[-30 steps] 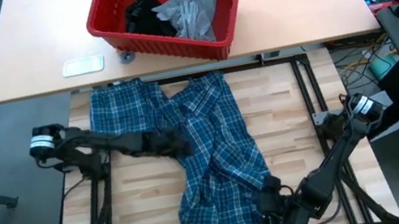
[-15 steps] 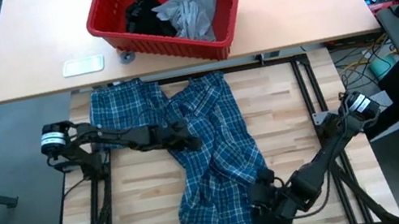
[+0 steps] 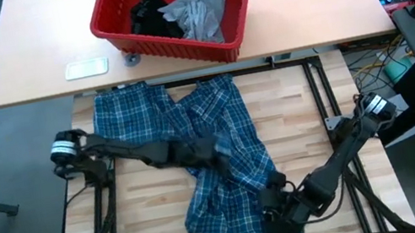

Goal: Fold Laundry from Bin
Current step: Fold the blue patterned long sleeve shirt

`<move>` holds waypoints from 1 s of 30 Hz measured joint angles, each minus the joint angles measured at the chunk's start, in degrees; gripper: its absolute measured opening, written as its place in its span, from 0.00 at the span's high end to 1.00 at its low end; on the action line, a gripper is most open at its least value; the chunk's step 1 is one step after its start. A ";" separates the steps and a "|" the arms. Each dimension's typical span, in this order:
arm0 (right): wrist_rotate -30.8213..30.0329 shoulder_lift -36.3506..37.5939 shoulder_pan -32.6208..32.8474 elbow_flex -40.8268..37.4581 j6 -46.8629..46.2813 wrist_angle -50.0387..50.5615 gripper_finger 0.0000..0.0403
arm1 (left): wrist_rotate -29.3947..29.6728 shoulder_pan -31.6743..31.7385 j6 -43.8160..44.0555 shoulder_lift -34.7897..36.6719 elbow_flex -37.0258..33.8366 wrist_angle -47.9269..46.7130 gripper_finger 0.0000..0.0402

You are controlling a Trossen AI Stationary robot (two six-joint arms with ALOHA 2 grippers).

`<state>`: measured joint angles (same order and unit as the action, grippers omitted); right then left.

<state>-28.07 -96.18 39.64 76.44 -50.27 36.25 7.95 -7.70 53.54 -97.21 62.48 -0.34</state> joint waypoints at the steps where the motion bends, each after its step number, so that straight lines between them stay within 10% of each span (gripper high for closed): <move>1: -0.15 0.96 -0.04 0.05 0.14 0.74 0.44 | -0.31 -1.48 0.07 -1.62 1.66 -0.63 1.00; 10: -6.66 9.67 -1.77 1.07 6.81 7.35 0.44 | -7.10 -13.71 -2.48 -21.76 27.26 -9.35 1.00; 21: -5.90 10.70 -4.15 0.89 10.85 7.98 0.44 | 2.42 -18.46 -6.60 -36.84 72.72 -72.94 0.82; 30: -3.23 5.13 -5.70 0.26 10.37 3.30 0.44 | 4.04 -27.87 14.74 -20.88 48.68 -80.74 0.40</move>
<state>-31.30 -91.04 33.94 76.71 -39.90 39.54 11.99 -35.56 68.28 -118.09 111.17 -81.09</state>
